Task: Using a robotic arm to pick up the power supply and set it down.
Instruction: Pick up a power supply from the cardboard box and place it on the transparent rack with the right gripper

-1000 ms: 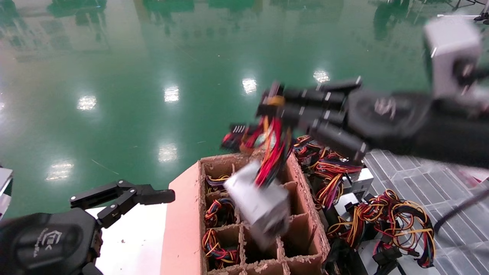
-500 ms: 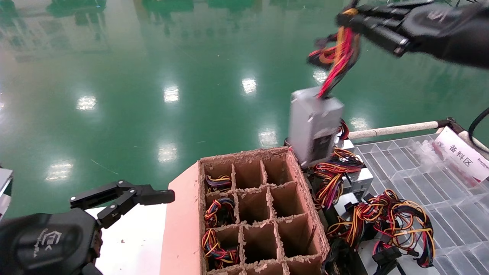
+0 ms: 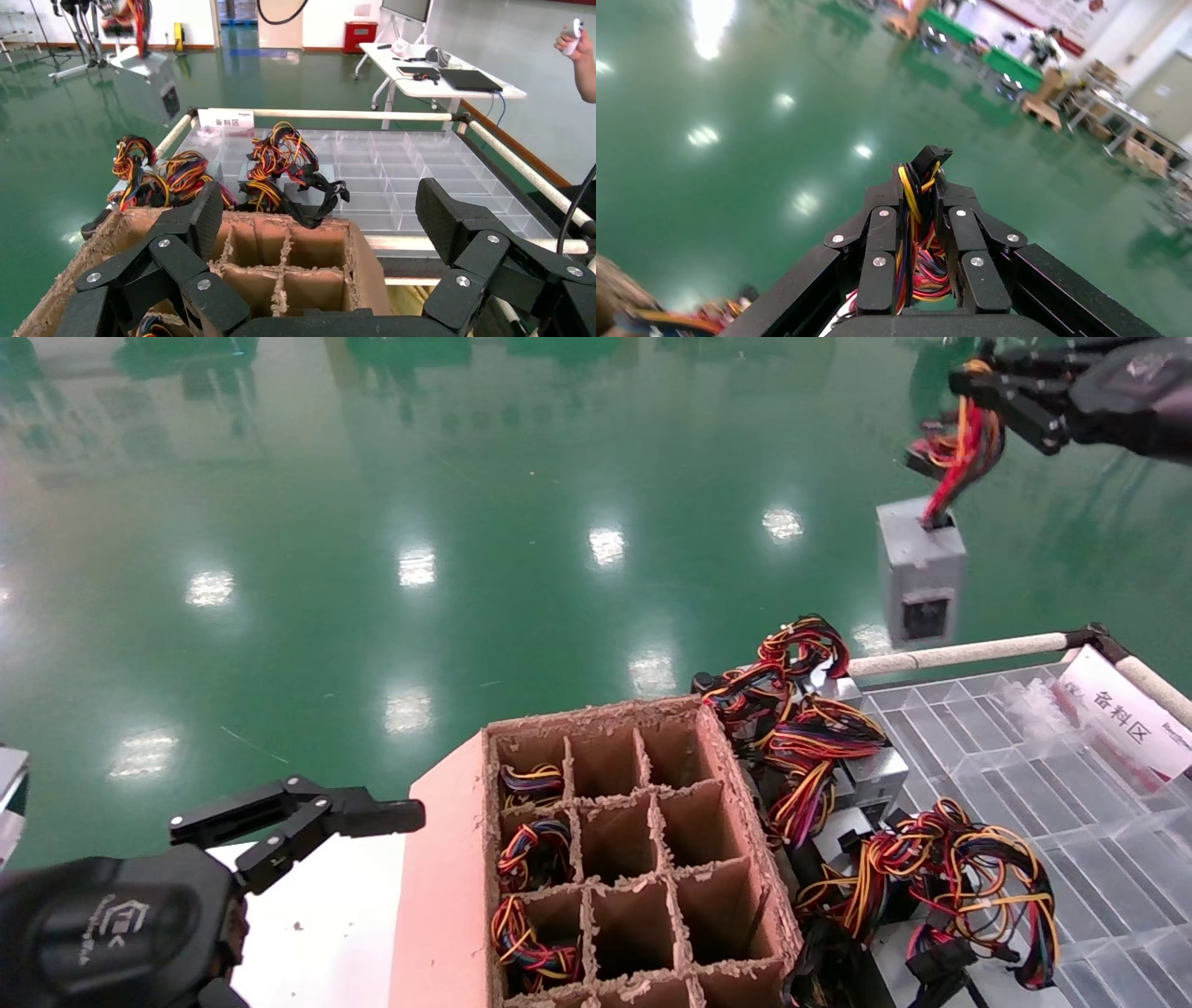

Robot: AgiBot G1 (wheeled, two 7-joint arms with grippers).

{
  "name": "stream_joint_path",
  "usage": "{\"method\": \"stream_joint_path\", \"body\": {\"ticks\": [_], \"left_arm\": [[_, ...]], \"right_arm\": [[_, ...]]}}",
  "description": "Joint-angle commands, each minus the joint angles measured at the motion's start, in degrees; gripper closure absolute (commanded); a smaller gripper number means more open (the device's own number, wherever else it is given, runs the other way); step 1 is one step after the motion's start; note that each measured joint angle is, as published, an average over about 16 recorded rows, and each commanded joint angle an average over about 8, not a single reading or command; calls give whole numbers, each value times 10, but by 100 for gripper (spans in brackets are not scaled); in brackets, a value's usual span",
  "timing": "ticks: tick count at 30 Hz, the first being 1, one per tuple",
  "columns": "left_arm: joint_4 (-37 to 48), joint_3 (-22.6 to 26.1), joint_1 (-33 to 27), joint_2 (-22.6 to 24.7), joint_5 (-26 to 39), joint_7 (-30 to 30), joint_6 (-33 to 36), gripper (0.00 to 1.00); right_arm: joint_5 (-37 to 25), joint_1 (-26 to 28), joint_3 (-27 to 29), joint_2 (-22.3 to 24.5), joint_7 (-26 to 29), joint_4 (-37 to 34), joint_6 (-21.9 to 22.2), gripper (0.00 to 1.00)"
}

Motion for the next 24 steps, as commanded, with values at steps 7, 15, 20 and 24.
{"method": "stream_joint_path", "body": {"ticks": [7,15,20,24], "left_arm": [[0,0,0,0,0,0,0,0],[0,0,0,0,0,0,0,0],[0,0,0,0,0,0,0,0],[0,0,0,0,0,0,0,0]], "right_arm": [[-36,-2,-22,-19,-53,-39,46,100],[-38,-16,-24,-31,-87,-57,60,100],[-32,-22,-19,-35,-99,-65,75,100],[-24,-33,-14,-41,-106,-72,90,100]]}}
